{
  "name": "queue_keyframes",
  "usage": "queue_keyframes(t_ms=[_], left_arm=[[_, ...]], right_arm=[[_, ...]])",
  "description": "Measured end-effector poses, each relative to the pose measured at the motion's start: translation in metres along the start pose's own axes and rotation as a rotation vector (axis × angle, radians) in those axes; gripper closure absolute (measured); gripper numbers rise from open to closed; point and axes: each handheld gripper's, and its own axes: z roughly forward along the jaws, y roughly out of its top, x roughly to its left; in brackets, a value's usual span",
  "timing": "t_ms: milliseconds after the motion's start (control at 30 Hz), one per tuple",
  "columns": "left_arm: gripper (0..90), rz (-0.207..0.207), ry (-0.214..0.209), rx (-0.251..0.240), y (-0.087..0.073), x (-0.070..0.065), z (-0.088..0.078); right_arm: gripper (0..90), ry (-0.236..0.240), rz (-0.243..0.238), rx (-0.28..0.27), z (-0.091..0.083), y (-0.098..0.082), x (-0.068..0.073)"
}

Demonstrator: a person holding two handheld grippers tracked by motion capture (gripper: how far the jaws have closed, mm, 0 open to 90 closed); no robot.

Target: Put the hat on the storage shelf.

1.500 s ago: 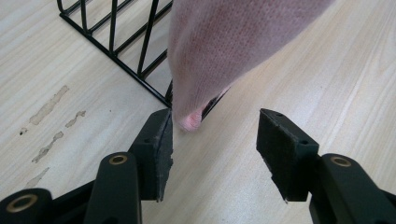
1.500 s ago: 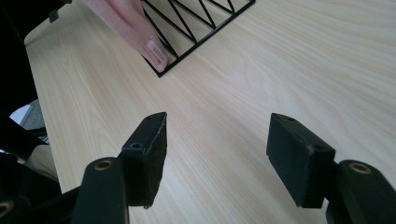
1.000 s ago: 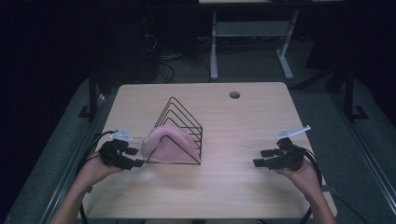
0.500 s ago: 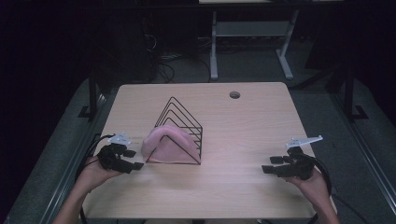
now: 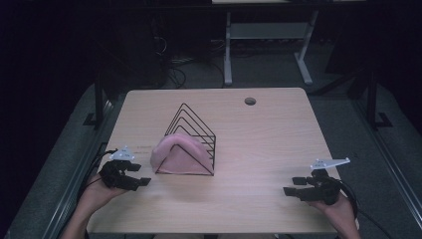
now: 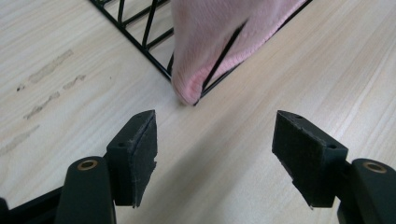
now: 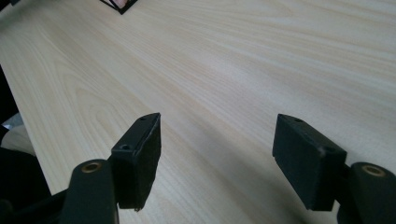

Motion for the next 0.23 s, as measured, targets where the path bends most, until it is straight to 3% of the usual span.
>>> queue_keyframes(t_ms=[233], left_arm=[[30.2, -0.036, 0.016, -0.050, -0.018, -0.010, -0.003]], right_arm=[[28.7, -0.022, -0.016, -0.040, -0.002, -0.013, 0.012]])
